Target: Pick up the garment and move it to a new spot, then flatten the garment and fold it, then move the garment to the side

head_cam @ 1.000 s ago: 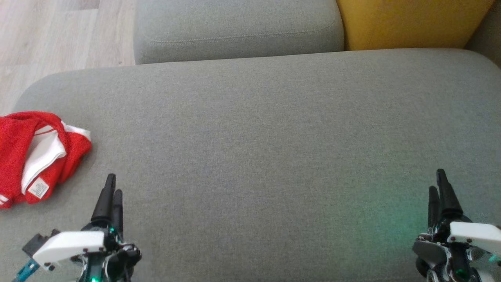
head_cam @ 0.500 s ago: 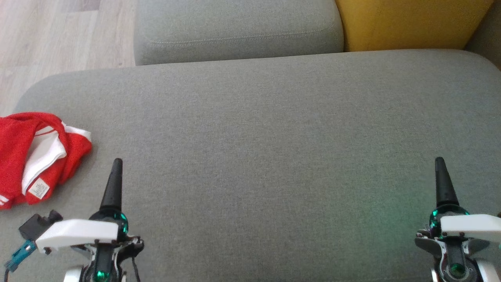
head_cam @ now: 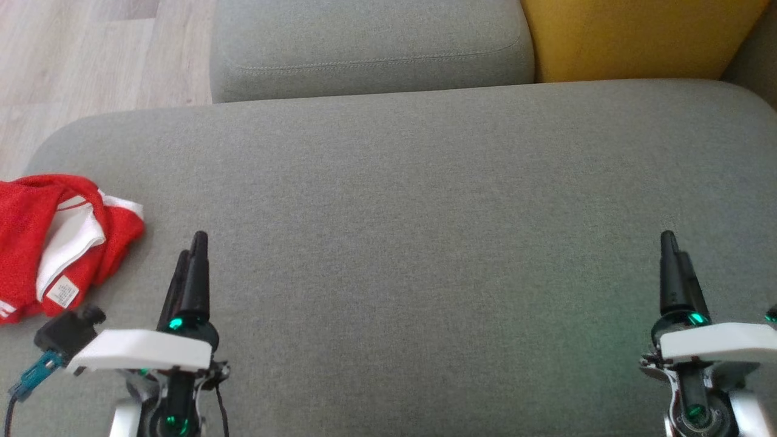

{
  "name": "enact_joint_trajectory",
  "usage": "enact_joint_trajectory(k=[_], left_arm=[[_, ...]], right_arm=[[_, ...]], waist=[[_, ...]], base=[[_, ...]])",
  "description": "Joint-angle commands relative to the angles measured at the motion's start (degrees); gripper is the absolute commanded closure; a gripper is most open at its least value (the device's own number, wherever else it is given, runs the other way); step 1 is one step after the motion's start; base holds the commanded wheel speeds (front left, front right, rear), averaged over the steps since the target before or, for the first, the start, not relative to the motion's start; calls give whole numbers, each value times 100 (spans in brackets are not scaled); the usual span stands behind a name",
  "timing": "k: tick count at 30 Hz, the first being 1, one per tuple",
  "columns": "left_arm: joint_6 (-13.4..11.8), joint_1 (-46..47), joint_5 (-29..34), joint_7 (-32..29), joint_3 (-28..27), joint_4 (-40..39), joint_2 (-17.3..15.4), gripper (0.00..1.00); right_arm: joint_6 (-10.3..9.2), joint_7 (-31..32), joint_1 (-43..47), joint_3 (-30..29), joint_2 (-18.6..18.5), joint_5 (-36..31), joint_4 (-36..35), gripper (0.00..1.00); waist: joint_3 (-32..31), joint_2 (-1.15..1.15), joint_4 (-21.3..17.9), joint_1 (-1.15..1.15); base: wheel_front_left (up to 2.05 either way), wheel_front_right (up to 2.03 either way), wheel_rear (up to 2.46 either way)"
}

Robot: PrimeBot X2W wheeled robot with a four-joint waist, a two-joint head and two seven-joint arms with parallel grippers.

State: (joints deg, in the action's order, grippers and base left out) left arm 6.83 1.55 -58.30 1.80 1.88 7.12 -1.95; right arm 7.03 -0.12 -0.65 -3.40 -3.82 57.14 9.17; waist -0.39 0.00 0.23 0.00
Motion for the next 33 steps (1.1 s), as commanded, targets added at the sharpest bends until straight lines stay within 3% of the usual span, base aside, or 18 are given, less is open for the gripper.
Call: enact_joint_trajectory(k=[1,33], left_arm=[[-1,286,299,90,-14,-289,-76,0],[-493,128,2922,617,587,-333,-385,0]], right_arm=[[20,-82,-189,104,-112,-295,-271,0],[31,-376,-41,471,-157,-2817,-387,0]], waist=[[-2,0,2,0],[-88,0,9,0]], base=[[0,0,0],[0,0,0]])
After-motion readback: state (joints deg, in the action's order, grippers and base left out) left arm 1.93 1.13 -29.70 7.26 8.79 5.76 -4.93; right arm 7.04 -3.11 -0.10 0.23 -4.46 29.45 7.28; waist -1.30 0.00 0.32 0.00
